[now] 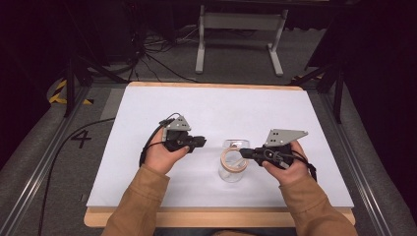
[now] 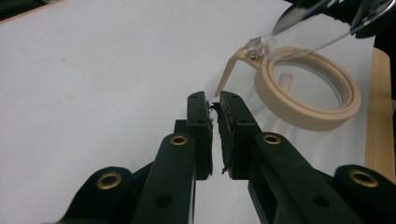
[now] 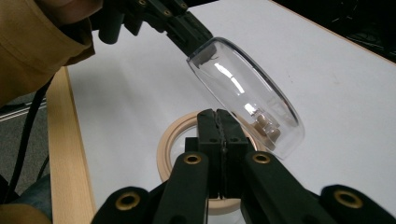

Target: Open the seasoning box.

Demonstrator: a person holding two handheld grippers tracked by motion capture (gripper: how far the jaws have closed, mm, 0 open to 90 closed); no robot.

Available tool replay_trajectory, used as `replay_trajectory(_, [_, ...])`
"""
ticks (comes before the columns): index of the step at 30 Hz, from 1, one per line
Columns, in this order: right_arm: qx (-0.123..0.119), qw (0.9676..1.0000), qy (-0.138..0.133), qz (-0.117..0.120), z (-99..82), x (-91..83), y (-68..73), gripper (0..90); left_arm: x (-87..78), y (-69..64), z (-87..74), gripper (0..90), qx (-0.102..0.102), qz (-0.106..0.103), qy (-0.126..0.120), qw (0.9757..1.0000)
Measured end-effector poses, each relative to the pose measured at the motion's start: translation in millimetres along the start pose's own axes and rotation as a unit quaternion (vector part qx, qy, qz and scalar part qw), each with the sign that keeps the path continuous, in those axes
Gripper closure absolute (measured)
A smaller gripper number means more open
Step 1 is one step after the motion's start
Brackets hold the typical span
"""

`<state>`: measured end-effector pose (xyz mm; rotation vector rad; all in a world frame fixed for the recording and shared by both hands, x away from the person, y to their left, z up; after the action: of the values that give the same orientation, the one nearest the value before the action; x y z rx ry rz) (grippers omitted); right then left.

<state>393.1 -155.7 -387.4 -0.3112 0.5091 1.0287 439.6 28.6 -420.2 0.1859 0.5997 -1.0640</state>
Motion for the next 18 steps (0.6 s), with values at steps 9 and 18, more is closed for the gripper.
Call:
replay_trajectory(9, [-0.001, 0.9999, -0.009, 0.008, 8.3, 5.4, -8.2, 90.0, -25.0, 5.4, -20.4, 81.1, -0.025, 0.01, 0.018, 0.9995])
replay_trajectory(18, [0.005, 0.9999, -0.008, 0.009, 10.8, 13.7, -20.0, 90.0, -41.9, 8.3, -37.4, 80.0, -0.046, 0.019, 0.035, 0.9981])
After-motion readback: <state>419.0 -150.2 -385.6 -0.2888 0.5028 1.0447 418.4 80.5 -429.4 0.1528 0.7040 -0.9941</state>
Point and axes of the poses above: each handheld gripper's, and its own axes: x roughly forward along the jaws, z roughly out of its top, y roughly to its left, the point moved 9 cm from there along x, roughly forward along the jaws
